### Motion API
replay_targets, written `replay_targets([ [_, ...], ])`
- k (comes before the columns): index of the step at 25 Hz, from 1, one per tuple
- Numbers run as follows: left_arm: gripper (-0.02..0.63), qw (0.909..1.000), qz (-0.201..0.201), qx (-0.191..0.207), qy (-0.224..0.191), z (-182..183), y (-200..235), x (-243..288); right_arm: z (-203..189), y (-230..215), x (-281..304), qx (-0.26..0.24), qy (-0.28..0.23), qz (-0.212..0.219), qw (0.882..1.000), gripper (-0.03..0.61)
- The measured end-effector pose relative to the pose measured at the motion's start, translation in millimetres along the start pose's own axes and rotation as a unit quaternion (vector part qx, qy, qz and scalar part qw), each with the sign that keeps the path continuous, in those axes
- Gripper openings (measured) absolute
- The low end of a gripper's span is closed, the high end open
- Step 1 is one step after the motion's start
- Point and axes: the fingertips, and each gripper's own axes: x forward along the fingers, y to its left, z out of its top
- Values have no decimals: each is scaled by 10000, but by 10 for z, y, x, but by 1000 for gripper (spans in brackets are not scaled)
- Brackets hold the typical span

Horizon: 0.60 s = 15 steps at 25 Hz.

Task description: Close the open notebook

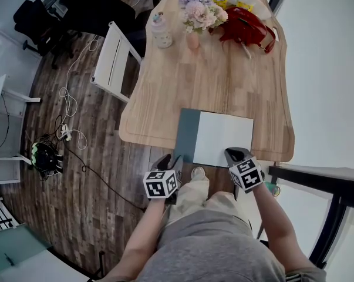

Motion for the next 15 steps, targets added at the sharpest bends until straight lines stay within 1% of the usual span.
replay_targets([
  [3,204,9995,-137,-208,170,-81,3,88,-15,3,1,6,6,18,10000,3],
  [5,214,9991,-167,-270,282,-131,15,146,-16,1,4,5,10,23,10000,3],
  [13,213,9981,-241,-346,452,-176,42,217,-12,4,5,12,-3,34,10000,3],
  [15,200,9979,-287,-322,477,-178,24,216,-13,6,-3,8,-6,30,10000,3],
])
